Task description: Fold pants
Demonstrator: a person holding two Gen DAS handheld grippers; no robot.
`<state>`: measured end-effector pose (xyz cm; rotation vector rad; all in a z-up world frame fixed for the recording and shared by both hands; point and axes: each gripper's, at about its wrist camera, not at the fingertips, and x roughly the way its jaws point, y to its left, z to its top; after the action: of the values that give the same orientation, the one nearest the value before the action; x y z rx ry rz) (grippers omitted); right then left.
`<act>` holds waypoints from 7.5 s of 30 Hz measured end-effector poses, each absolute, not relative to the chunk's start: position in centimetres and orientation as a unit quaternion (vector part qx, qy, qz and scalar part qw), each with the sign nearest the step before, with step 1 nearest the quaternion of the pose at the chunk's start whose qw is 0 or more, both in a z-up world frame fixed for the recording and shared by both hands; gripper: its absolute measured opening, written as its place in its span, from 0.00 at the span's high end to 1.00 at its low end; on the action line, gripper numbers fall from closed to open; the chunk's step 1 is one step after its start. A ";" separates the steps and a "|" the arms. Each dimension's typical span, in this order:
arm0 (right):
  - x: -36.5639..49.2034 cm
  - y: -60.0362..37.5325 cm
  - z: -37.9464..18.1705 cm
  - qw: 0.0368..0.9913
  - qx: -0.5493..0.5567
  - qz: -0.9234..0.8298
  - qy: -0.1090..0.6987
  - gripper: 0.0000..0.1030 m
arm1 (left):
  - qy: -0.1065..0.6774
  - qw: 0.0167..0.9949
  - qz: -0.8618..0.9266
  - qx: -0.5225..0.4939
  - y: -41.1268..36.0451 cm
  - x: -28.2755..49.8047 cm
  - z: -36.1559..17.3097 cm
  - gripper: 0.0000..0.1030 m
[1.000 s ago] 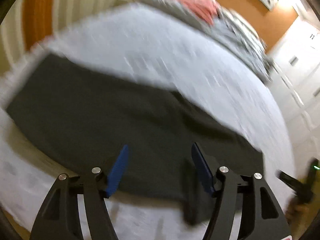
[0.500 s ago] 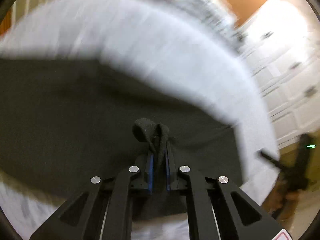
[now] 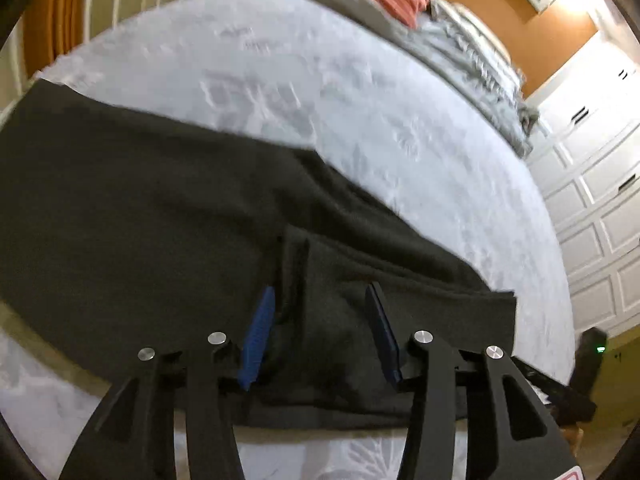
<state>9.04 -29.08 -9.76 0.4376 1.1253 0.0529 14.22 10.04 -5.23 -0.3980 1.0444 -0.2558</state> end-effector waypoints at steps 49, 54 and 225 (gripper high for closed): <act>4.8 -32.2 -2.1 0.864 0.235 0.066 0.440 0.88 | 0.452 0.725 -0.013 -0.520 31.8 12.1 -8.7 0.86; 3.6 -38.0 -6.5 0.818 0.135 -0.157 0.537 0.77 | 0.512 0.735 0.008 -0.445 26.6 11.2 -11.2 0.83; 4.8 -25.6 -6.8 0.839 0.120 0.081 0.525 0.53 | 0.459 0.871 -0.145 -0.100 6.7 5.0 -2.3 0.39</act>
<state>4.75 -25.63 -6.77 0.2543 1.1105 0.1707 4.99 6.72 -2.27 -0.2092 0.9590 -0.3038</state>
